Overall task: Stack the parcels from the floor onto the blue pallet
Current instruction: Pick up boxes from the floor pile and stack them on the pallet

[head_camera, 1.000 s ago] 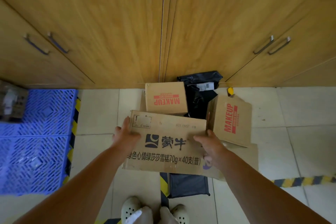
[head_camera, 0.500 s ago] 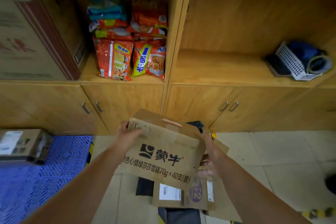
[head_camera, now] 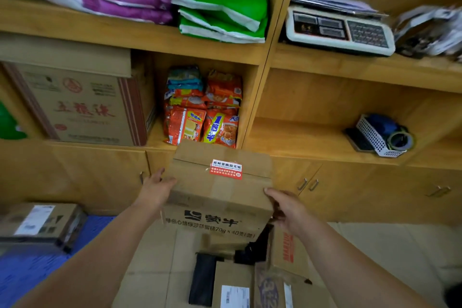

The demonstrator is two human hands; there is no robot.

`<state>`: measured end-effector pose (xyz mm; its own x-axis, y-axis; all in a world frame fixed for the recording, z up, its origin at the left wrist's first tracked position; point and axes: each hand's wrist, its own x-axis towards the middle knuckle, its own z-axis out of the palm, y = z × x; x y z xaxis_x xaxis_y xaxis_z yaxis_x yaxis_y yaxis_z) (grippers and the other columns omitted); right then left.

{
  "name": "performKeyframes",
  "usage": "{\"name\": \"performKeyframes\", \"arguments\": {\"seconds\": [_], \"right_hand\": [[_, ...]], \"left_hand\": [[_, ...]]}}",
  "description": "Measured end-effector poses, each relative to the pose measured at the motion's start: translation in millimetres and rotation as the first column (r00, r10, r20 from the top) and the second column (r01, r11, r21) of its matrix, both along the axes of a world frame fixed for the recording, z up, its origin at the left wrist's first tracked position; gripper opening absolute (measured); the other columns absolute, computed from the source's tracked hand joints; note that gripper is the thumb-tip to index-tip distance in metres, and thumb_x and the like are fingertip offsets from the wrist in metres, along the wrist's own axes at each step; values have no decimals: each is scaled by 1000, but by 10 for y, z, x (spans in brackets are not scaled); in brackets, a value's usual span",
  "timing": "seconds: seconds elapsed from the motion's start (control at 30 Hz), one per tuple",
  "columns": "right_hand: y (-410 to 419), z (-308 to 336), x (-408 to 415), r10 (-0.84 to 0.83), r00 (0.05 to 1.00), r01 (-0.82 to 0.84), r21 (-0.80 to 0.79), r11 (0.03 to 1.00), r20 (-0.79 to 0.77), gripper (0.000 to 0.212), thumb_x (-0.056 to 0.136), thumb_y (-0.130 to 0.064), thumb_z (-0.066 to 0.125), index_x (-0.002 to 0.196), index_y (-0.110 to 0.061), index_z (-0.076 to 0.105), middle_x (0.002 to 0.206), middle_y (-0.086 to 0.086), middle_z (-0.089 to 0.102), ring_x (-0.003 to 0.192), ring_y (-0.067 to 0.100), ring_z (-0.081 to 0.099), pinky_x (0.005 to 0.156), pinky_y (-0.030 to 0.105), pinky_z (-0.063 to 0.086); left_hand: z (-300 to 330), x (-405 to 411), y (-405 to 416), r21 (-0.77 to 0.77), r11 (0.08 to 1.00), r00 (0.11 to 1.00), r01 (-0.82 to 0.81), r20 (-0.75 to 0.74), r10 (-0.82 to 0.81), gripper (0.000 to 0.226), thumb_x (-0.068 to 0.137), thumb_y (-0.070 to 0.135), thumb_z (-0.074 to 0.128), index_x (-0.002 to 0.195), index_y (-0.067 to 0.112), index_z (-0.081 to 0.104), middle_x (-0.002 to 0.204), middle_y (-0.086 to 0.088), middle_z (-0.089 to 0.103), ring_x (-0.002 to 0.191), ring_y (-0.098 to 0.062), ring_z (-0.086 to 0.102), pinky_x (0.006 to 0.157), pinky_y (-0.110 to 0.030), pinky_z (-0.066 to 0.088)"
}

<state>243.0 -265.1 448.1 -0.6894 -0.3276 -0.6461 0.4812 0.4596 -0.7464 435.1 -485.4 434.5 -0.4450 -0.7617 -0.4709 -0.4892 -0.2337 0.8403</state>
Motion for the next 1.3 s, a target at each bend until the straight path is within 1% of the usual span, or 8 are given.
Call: {"name": "performKeyframes", "arguments": {"seconds": [0.1, 0.33, 0.47, 0.57, 0.77, 1.03, 1.2, 1.3], "right_hand": [[6, 109, 97, 72, 997, -73, -33, 997, -13, 69, 81, -18, 72, 140, -28, 38, 118, 12, 59, 100, 28, 59, 72, 39, 56], [49, 264, 237, 155, 988, -156, -78, 985, -29, 73, 78, 14, 55, 126, -40, 45, 118, 12, 58, 116, 34, 51, 98, 49, 45], [111, 319, 223, 58, 998, -62, -162, 985, -24, 60, 74, 16, 42, 115, -26, 54, 110, 16, 58, 103, 32, 51, 79, 43, 48], [177, 390, 218, -82, 995, 96, -306, 947, 59, 33, 81, 6, 35, 99, -13, 54, 98, 16, 56, 93, 29, 51, 71, 39, 43], [289, 449, 143, -210, 973, 231, -391, 891, 98, 24, 97, -33, 47, 97, -10, 56, 105, 12, 64, 102, 26, 58, 103, 54, 35], [361, 576, 142, -145, 989, 131, -282, 951, -31, 37, 92, -48, 51, 104, -15, 62, 105, 12, 66, 108, 28, 58, 98, 51, 44], [474, 620, 127, -35, 999, 31, -98, 995, -41, 88, 79, -81, 32, 115, -4, 56, 92, 19, 72, 94, 34, 66, 88, 51, 52], [511, 684, 148, 69, 996, -69, 4, 998, -56, 124, 46, -103, 23, 131, -16, 47, 115, 20, 64, 111, 36, 58, 97, 55, 45]], "left_hand": [[-168, 206, -196, -7, 998, 998, 55, 26, -55, 85, 62, 37, 62, 142, 39, 33, 148, -11, 34, 129, -34, 42, 107, -51, 37], [281, 462, 65, -111, 977, 983, 183, 42, -179, 100, 71, -4, 64, 145, 47, 19, 151, -12, 22, 132, -34, 35, 91, -38, 48], [369, 420, 161, -44, 997, 989, 63, -129, -69, 74, 63, -8, 60, 132, 13, 43, 118, -17, 57, 100, -29, 59, 81, -47, 55], [493, 333, 266, 27, 999, 977, -35, -208, 39, 71, 68, 3, 74, 128, 9, 38, 116, -16, 54, 93, -25, 54, 72, -35, 48], [587, 312, 311, 130, 990, 975, -57, -206, 83, 79, 76, 69, 55, 141, 30, 30, 146, -10, 38, 131, -34, 39, 105, -54, 35], [565, 270, 370, 160, 985, 962, -68, -252, 108, 48, 91, 29, 58, 137, 29, 43, 141, -6, 41, 129, -29, 40, 106, -51, 36], [693, 327, 489, 108, 993, 953, -58, -292, 87, 48, 95, 11, 51, 138, 31, 44, 127, -3, 46, 113, -23, 43, 99, -43, 41], [824, 375, 618, 103, 993, 948, -63, -306, 92, 52, 94, 5, 51, 137, 33, 45, 124, -1, 45, 123, -28, 43, 104, -49, 40]]}}
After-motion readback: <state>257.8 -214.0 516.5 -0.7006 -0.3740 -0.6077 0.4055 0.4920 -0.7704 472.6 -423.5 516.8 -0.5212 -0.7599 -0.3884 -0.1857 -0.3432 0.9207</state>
